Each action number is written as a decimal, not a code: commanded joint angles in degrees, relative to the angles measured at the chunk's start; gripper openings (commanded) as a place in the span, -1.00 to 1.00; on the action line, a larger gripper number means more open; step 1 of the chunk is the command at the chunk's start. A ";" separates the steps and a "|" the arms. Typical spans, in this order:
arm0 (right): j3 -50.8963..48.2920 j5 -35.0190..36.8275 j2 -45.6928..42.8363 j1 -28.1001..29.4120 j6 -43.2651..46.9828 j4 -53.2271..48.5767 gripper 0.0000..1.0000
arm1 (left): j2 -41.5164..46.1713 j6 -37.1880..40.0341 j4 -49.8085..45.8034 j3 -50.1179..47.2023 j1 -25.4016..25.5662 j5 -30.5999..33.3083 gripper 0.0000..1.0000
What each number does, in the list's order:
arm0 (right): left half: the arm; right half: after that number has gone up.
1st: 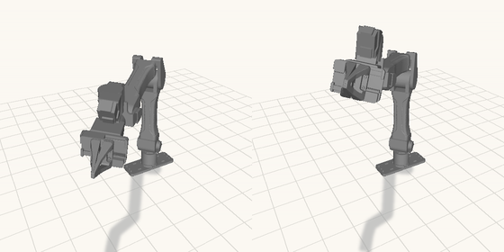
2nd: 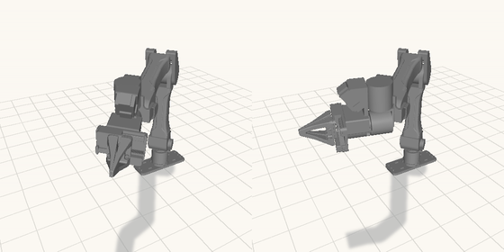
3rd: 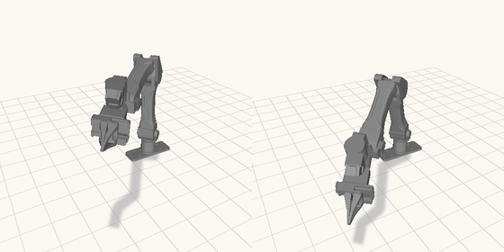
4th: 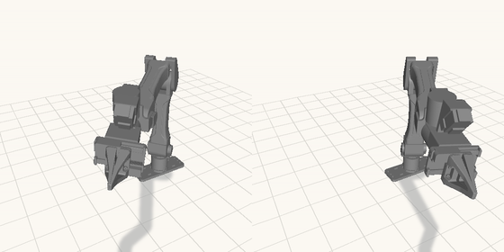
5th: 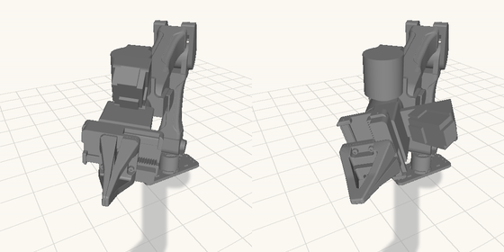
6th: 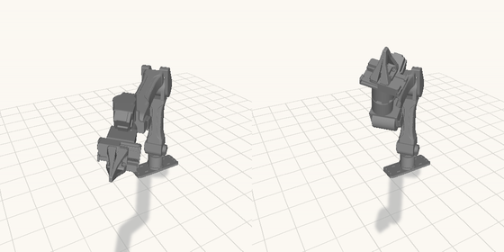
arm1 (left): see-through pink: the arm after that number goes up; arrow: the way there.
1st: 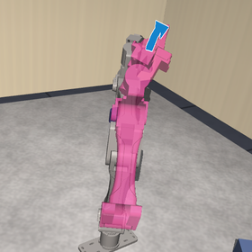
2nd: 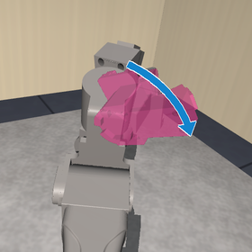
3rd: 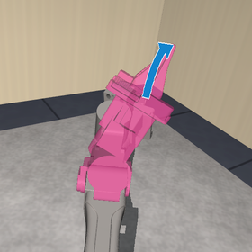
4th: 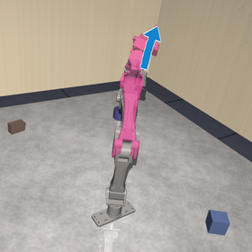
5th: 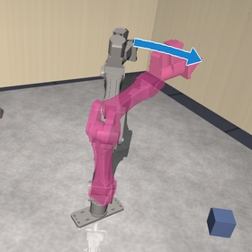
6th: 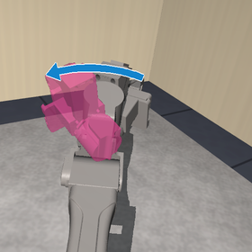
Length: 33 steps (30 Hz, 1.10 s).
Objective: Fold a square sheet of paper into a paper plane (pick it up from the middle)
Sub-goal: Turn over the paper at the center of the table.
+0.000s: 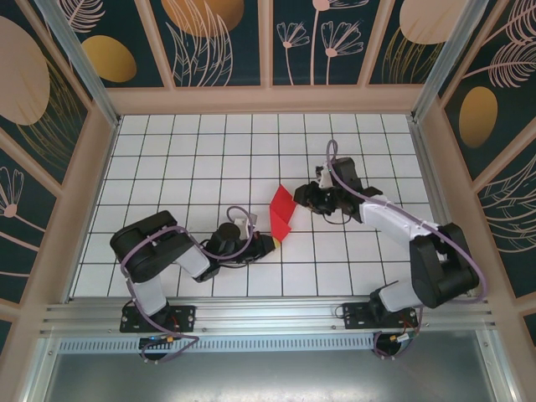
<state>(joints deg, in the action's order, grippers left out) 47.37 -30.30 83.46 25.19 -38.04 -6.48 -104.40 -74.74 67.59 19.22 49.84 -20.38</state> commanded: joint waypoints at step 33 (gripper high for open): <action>17.62 0.42 27.78 9.26 2.35 2.72 -0.48 | 22.34 2.42 -28.72 -5.92 -0.34 18.31 0.09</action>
<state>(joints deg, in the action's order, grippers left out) 63.66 -30.89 111.46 33.71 -37.54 -2.02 -86.37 -77.12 52.49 11.97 49.84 -6.48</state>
